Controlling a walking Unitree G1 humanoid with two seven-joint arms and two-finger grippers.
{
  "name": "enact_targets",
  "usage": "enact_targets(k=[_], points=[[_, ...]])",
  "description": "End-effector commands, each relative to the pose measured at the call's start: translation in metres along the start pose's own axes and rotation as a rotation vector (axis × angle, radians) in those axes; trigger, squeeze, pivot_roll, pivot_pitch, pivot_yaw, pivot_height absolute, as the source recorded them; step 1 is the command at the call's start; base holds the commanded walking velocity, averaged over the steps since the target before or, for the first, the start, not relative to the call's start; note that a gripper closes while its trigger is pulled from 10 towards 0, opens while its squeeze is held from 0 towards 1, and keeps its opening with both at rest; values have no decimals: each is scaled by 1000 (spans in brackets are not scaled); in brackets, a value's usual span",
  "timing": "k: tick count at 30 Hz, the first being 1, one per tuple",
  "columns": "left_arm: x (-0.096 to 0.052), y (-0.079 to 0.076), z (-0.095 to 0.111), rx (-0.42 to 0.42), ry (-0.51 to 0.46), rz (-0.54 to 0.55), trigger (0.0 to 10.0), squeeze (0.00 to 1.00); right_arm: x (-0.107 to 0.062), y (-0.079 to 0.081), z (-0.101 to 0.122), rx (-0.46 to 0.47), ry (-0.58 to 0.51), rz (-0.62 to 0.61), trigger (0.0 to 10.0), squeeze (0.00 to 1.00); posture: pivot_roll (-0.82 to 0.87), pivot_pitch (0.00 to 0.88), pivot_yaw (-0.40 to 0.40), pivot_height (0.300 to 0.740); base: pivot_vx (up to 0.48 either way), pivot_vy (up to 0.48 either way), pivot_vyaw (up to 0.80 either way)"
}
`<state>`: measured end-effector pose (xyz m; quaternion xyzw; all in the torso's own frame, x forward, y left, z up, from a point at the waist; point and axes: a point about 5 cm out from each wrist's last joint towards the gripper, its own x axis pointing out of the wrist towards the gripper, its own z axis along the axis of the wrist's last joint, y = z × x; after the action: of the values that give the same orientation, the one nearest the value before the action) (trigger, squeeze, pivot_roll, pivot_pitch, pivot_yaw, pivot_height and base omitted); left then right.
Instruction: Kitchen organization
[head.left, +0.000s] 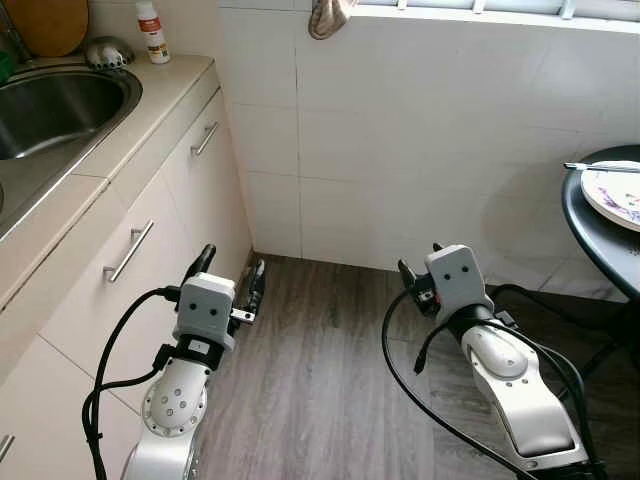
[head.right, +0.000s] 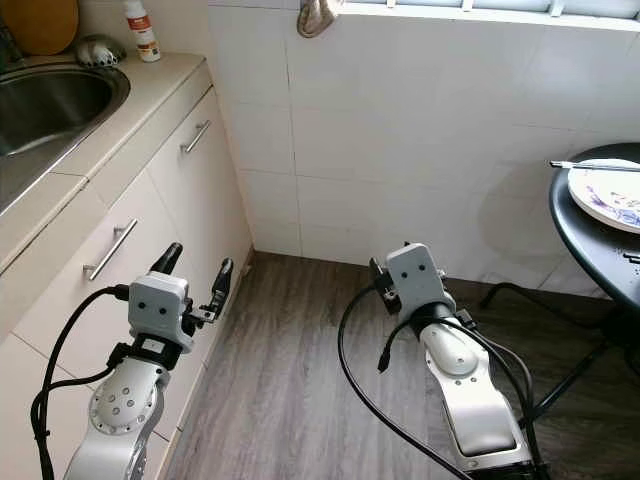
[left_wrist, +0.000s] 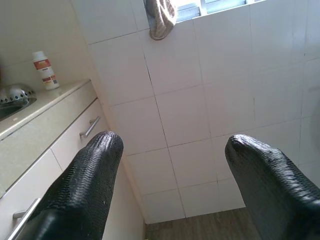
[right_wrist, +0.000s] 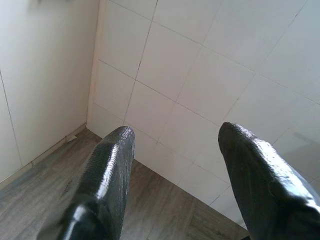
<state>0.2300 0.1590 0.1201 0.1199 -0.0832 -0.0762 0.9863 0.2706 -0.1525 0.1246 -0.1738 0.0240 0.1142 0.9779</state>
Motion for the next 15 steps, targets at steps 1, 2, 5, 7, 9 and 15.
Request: enact_targets(k=[1,2,5,7,9,15], points=[[-3,-9,-8,-103,242,-21,10000,0,-25,21,8,230,-91,102,10000,0,-27,29,-53,740,0,0,0],[-3,-9,-8,-103,242,-21,10000,0,-25,21,8,230,-91,102,10000,0,-27,29,-53,740,0,0,0],[-3,-9,-8,-103,242,-21,10000,0,-25,21,8,230,-91,102,10000,0,-27,29,-53,740,0,0,0],[-3,-9,-8,-103,242,-21,10000,0,-25,21,8,230,-91,102,10000,0,-27,29,-53,740,0,0,0],[-3,-9,-8,-103,242,-21,10000,0,-25,21,8,230,-91,102,10000,0,-27,29,-53,740,0,0,0],[-3,-9,-8,-103,242,-21,10000,0,-25,21,8,230,-91,102,10000,0,-27,29,-53,740,0,0,0]])
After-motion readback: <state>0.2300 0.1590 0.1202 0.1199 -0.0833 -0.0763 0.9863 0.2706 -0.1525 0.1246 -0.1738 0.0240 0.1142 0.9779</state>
